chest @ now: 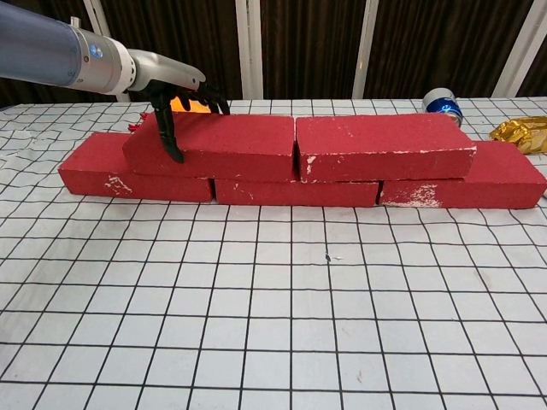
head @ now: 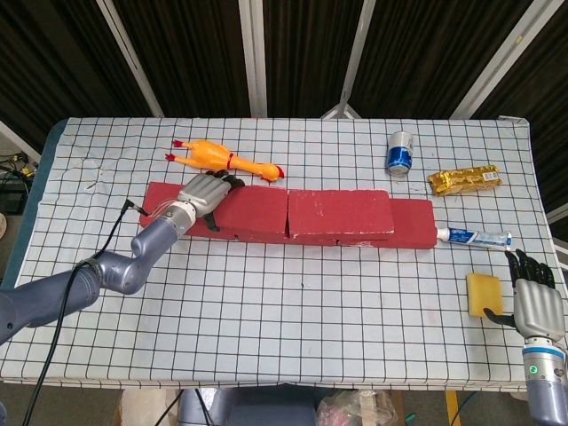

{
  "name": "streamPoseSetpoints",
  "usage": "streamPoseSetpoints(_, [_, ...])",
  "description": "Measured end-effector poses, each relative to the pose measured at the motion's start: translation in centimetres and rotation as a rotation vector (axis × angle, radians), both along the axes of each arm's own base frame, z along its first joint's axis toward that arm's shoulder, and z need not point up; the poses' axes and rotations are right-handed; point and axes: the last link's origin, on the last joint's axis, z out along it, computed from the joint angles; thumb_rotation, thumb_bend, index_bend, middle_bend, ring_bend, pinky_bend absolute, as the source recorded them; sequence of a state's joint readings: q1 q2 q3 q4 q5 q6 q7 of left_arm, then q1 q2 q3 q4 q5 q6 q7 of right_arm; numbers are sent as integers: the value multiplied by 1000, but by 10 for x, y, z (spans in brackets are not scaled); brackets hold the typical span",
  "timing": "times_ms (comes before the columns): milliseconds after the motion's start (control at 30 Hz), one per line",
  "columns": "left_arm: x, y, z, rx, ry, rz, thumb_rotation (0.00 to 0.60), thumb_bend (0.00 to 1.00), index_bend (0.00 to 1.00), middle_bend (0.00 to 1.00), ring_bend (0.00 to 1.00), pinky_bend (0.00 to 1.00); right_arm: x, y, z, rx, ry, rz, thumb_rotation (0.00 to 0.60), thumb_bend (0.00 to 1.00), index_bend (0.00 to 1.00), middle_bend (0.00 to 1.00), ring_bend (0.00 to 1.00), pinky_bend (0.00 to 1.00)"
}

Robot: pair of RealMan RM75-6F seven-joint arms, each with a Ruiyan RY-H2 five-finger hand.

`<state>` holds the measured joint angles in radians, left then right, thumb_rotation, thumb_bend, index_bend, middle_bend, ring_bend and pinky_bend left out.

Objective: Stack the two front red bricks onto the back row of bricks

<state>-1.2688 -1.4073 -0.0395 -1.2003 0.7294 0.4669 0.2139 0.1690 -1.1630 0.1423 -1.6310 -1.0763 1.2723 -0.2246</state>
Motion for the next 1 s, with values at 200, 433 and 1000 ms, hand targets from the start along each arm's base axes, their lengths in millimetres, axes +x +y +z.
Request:
streamPoseSetpoints(200, [2, -1, 1, -4, -6, 6, 600, 0, 136, 73, 36, 115, 0, 0, 1, -3, -2, -3, 600, 167, 28, 0, 0, 0])
streamPoseSetpoints(433, [4, -2, 3, 0, -3, 3, 600, 0, 124, 63, 28, 115, 0, 0, 1, -4, -4, -2, 600, 168, 28, 0, 0, 0])
streamPoseSetpoints(1000, [5, -4, 4, -4, 4, 9, 600, 0, 90, 14, 0, 106, 0, 0, 1, -3, -3, -1, 600, 169, 28, 0, 0, 0])
